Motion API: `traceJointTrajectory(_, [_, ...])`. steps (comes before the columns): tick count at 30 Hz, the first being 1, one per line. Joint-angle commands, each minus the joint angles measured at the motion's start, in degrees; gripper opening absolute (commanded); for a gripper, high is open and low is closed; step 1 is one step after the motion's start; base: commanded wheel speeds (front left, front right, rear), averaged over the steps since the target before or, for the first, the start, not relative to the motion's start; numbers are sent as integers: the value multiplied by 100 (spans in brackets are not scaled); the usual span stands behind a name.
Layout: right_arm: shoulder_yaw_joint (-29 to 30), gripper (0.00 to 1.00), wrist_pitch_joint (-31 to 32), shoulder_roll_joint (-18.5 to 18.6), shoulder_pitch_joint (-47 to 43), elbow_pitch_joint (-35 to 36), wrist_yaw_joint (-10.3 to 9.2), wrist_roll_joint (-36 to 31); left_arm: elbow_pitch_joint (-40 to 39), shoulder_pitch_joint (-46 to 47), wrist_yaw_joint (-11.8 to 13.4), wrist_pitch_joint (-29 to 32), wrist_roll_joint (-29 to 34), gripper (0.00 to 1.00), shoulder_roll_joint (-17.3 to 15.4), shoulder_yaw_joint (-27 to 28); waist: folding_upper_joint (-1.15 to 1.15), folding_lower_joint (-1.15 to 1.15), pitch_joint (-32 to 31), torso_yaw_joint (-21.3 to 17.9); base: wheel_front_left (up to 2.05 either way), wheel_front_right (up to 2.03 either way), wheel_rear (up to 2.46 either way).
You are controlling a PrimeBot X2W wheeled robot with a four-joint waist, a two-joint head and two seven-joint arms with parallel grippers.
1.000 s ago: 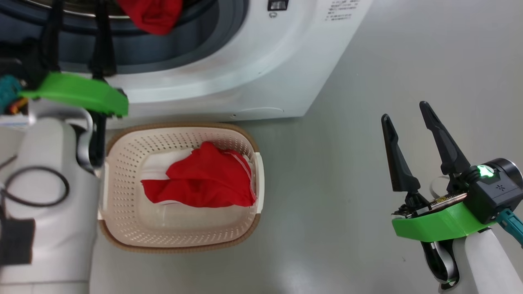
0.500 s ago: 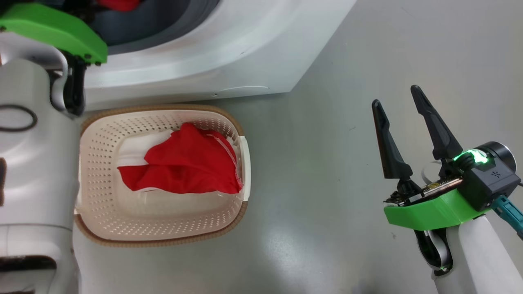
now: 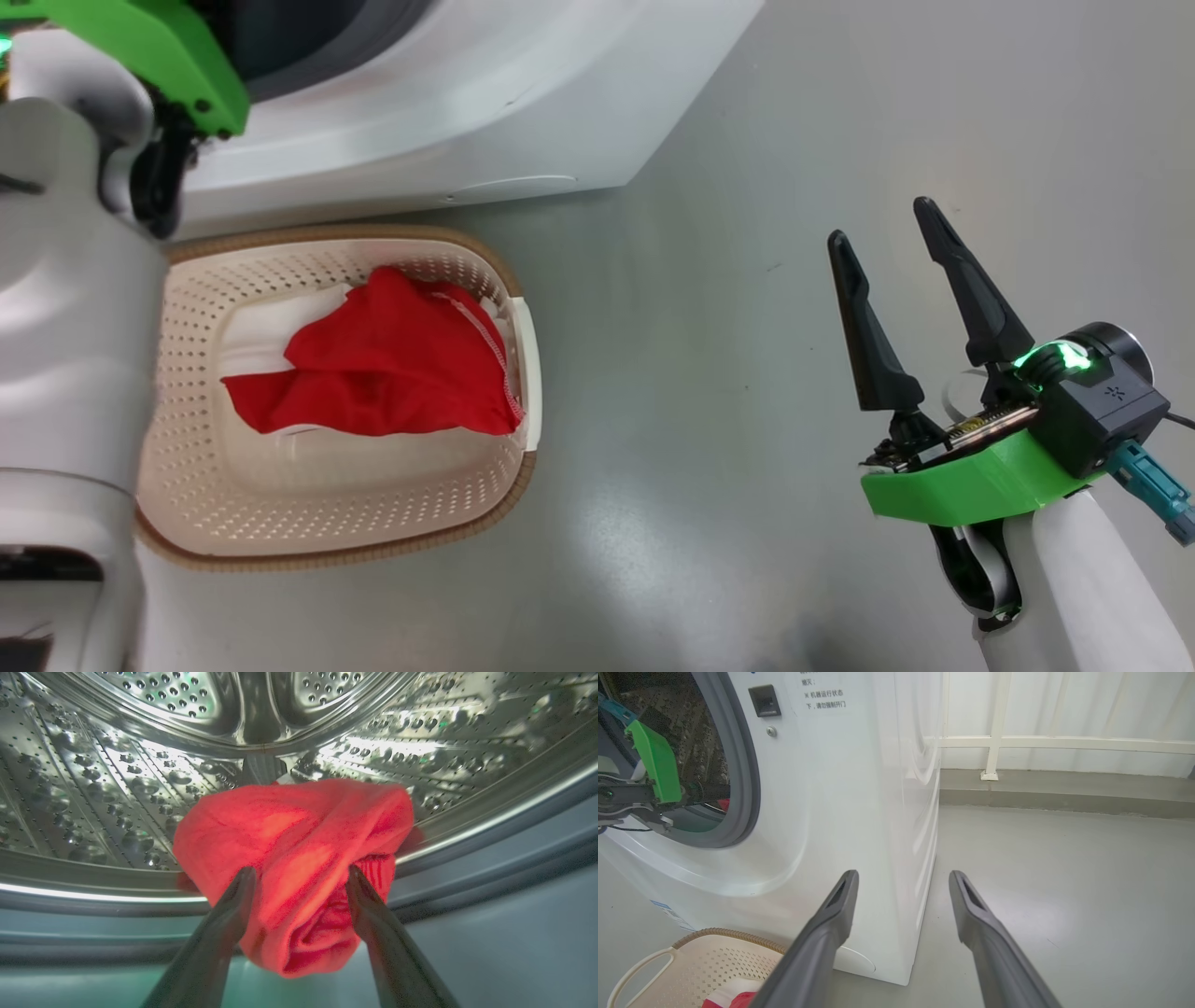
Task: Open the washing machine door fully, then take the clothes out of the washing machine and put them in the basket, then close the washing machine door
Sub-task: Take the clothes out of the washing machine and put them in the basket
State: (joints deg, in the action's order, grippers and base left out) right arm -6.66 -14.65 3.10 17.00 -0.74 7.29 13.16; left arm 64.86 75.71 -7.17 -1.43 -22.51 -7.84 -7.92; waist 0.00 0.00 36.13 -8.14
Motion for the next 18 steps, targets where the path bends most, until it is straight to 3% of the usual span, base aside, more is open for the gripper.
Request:
traceJointTrajectory(1, [-162, 100, -35, -22, 79, 108, 20, 56, -67, 131, -31, 47, 11, 100, -325, 12, 0, 0, 30, -41, 0, 0, 0])
traceJointTrajectory(6, [-195, 100, -35, -22, 95, 61, 20, 99, 239, 246, -28, 256, 143, 100, -480, -204, 0, 0, 43, -107, 0, 0, 0])
traceJointTrajectory(7, [-203, 100, -35, -22, 98, 51, 20, 109, 296, 264, -14, 283, 158, 89, -495, -227, 0, 0, 40, -119, 0, 0, 0])
traceJointTrajectory(8, [-210, 100, -35, -22, 99, 43, 20, 120, 351, 281, 0, 310, 155, 49, -502, -233, 0, 0, 36, -130, 0, 0, 0])
traceJointTrajectory(9, [-218, 100, -35, -22, 99, 37, 20, 130, 403, 296, 17, 344, 150, 35, -505, -238, 0, 0, 33, -140, 0, 0, 0])
traceJointTrajectory(10, [-227, 100, -35, -22, 98, 34, 20, 138, 451, 308, 24, 390, 157, 0, -507, -258, 0, 0, 31, -151, 0, 0, 0])
traceJointTrajectory(14, [-246, 100, -35, -22, 106, 24, 20, 172, 595, 351, 26, 558, 169, 0, -510, -342, 0, 0, 33, -174, 0, 0, 0])
traceJointTrajectory(18, [-221, 100, -35, -22, 117, 8, 20, 190, 538, 376, 78, 217, 261, 0, -527, -448, 0, 0, 24, -144, 0, 0, 0])
